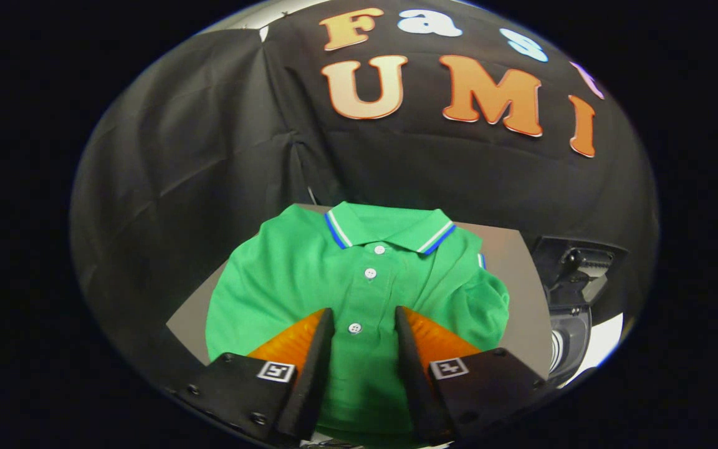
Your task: Put the clothes into the washing machine and then close the washing machine lid.
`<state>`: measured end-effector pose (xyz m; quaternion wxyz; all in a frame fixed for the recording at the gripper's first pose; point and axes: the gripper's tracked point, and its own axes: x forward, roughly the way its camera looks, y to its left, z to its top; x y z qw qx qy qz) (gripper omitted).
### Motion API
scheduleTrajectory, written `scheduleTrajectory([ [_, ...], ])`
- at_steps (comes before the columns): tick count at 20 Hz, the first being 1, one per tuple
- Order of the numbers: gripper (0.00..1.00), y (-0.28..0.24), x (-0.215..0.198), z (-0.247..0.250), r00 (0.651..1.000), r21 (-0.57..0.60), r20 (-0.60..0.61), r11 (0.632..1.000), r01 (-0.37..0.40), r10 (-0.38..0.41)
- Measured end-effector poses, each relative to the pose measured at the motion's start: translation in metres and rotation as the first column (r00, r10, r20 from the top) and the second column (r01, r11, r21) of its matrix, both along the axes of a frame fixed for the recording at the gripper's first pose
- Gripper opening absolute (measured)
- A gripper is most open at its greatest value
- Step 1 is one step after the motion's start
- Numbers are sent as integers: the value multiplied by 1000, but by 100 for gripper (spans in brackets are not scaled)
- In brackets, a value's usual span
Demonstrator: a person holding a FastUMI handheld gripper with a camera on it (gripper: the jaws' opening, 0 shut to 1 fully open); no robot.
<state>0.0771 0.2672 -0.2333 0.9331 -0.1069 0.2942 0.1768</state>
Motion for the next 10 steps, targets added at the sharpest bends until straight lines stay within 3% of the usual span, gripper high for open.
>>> scheduleTrajectory([
  [2,60,4,-4,-2,1000,0,-17,1000,-17,17],
  [3,38,4,-3,-1,1000,6,-13,1000,-4,4],
  [4,38,4,-3,-2,1000,11,-26,1000,1,-1],
  [5,27,4,-3,-3,999,10,-31,1000,10,-9],
  [8,19,7,-7,1,999,3,-26,1000,22,-22],
  [9,10,7,-11,0,1000,-9,-27,1000,12,-12],
  [10,10,7,-9,1,1000,-11,-25,1000,9,-10],
])
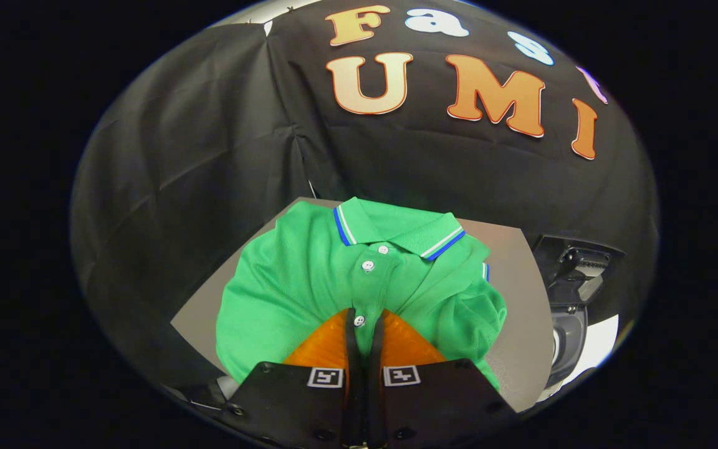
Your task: Put the clothes into the washing machine and then close the washing machine lid.
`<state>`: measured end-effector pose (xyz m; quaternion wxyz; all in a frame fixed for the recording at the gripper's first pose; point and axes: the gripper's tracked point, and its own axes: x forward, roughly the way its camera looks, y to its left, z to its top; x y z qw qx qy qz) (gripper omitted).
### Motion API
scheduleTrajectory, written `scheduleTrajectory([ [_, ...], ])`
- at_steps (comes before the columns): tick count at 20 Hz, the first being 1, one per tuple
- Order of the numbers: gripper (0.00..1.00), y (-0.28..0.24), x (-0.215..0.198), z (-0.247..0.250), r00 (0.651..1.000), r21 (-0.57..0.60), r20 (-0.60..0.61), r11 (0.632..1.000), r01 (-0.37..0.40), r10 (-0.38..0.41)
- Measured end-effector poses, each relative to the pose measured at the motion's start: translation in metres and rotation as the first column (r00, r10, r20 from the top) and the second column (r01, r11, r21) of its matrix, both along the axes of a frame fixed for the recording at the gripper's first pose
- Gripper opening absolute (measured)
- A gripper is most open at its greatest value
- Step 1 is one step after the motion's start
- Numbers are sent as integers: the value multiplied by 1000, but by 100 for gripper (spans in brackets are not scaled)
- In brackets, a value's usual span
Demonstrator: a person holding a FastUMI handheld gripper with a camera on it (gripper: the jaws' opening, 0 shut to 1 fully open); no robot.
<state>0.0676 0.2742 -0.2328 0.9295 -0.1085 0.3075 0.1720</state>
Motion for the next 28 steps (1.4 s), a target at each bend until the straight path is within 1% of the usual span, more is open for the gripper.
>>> scheduleTrajectory([
  [8,10,-4,2,1,999,10,-35,1000,-18,18],
  [10,9,-9,2,12,999,24,-35,1000,-14,15],
  [15,8,-32,13,83,998,98,60,995,4,-9],
  [20,8,-78,25,151,987,188,144,981,41,-69],
  [22,8,-105,34,169,981,200,171,978,57,-92],
  [24,8,-141,45,181,973,200,191,976,88,-127],
  [28,8,-208,66,197,953,238,204,956,174,-224],
])
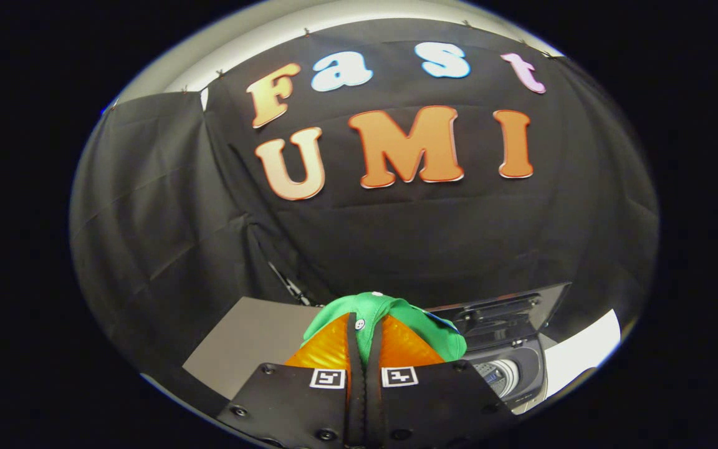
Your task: Put the clothes into the washing machine and then close the washing machine lid.
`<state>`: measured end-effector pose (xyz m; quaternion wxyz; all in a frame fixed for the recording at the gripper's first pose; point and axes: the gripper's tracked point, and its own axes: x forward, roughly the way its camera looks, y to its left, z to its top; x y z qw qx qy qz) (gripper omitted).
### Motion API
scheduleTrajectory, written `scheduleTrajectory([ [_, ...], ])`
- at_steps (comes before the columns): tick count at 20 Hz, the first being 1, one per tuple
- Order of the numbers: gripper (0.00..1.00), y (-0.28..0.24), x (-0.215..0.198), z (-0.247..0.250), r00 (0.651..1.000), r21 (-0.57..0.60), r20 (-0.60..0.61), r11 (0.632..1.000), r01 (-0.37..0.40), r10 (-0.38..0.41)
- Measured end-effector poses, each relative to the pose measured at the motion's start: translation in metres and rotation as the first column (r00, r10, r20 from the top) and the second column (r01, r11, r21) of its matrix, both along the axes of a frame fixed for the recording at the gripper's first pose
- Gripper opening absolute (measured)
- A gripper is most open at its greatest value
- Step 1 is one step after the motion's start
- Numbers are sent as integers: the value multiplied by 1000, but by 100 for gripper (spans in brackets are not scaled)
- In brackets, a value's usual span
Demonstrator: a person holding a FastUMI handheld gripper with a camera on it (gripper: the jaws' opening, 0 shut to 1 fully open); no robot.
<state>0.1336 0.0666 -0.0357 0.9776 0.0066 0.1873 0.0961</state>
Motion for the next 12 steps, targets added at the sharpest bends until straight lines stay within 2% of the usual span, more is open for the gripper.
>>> scheduleTrajectory([
  [7,8,-102,15,-7,994,-33,-18,994,104,-105],
  [12,8,-155,21,-42,988,-47,-71,989,137,-140],
])
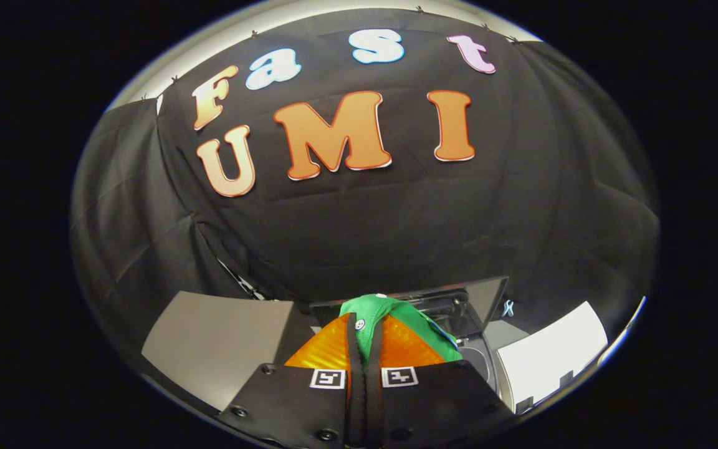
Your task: Put the clothes into the washing machine and then close the washing machine lid.
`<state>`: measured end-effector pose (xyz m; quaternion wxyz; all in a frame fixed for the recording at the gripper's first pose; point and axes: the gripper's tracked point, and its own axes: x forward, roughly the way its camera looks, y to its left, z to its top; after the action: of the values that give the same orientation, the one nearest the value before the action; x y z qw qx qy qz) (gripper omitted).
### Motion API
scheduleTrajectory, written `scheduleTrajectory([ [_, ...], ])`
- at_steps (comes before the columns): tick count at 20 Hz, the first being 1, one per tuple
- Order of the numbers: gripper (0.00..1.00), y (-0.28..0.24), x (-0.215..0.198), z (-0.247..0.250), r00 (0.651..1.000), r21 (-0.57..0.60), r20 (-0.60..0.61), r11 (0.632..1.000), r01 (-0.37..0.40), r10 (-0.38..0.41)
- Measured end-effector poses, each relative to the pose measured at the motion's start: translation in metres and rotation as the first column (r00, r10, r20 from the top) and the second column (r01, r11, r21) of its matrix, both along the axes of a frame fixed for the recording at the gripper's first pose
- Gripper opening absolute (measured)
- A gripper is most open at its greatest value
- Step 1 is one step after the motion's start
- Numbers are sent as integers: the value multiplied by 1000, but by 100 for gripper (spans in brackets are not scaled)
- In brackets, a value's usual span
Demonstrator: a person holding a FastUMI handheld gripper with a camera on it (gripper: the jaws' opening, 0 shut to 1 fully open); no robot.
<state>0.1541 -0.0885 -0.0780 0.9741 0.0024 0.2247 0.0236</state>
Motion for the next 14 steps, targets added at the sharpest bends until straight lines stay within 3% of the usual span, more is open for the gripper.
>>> scheduleTrajectory([
  [14,8,-63,20,-153,978,-55,-209,998,-34,22],
])
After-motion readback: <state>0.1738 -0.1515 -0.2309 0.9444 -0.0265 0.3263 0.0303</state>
